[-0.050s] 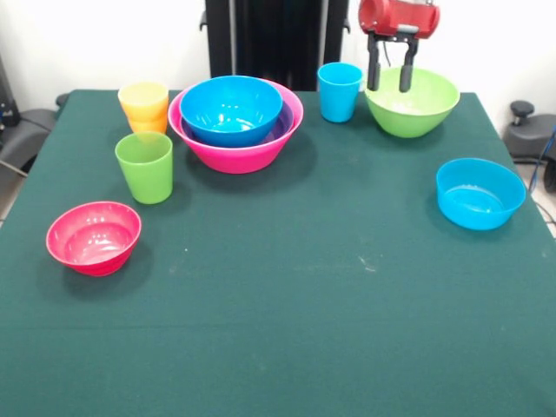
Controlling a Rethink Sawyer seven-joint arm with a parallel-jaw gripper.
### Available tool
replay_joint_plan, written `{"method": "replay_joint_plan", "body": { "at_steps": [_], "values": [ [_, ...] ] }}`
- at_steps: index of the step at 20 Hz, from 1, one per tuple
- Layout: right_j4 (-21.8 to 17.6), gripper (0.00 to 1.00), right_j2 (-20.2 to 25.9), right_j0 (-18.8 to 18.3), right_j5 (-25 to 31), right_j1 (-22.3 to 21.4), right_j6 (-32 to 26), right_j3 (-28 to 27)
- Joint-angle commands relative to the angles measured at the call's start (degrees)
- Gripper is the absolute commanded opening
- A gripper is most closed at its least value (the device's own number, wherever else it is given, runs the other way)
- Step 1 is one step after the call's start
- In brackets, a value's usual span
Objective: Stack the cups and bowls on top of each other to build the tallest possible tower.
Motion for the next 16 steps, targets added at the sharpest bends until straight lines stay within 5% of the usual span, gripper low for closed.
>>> {"method": "replay_joint_plan", "body": {
  "at_steps": [1, 10, 16],
  "values": [
    [3.9, 1.0, 1.1, 4.4, 1.6, 2.0, 8.8, 2.7],
    [6.4, 1.0, -0.5, 7.6, -0.6, 2.7, 10.0, 5.0],
    [5.3, 1.0, 1.3, 4.5, -1.7, 3.9, 9.0, 3.4]
  ]
}}
